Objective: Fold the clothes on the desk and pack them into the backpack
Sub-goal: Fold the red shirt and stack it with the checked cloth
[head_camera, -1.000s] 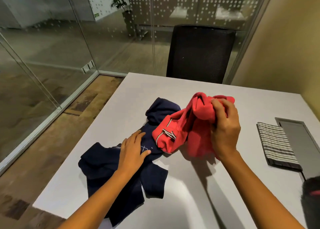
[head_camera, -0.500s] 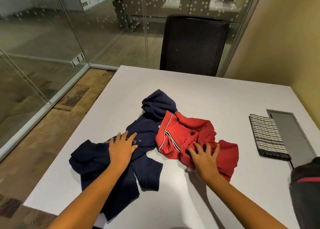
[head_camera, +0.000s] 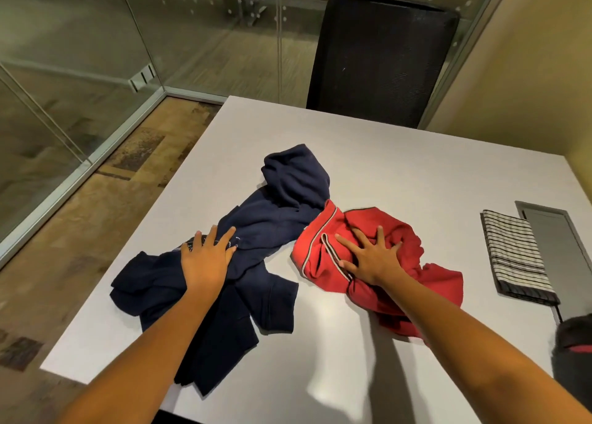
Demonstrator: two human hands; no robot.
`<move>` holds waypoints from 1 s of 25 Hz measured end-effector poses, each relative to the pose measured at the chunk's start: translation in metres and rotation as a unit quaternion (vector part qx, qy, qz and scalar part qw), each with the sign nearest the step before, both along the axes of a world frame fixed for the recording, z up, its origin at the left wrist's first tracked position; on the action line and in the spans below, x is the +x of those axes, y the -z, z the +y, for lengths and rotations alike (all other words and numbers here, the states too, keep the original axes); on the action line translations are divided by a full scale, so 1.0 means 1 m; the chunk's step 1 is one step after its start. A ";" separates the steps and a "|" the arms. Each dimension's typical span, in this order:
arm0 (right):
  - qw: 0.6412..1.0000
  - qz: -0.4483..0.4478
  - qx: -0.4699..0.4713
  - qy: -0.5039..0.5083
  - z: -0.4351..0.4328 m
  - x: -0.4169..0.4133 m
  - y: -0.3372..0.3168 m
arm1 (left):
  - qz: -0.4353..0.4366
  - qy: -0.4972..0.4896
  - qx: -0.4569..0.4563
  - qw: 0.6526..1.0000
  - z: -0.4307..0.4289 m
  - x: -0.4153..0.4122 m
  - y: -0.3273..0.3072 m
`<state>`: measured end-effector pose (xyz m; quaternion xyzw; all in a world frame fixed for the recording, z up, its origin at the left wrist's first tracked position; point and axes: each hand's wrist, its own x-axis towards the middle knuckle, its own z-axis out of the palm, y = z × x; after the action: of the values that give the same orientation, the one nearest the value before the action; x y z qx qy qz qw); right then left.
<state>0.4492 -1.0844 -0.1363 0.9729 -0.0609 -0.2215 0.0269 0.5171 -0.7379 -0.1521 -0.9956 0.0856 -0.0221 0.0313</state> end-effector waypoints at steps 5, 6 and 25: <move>0.964 -0.012 0.066 0.256 -0.011 0.008 0.001 | 0.002 -0.023 -0.016 1.000 0.030 0.027 0.002; 0.948 -0.010 0.080 0.309 -0.016 0.013 0.001 | 0.013 -0.029 -0.017 0.999 0.033 0.032 0.000; 0.882 -0.054 0.103 0.457 0.024 0.014 0.014 | -0.001 0.071 0.085 0.994 -0.005 0.065 0.020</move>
<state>0.4635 -1.0608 -0.1501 0.8451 -0.4768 -0.1610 -0.1806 0.5819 -0.7425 -0.1721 -0.9808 0.1575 -0.0176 0.1141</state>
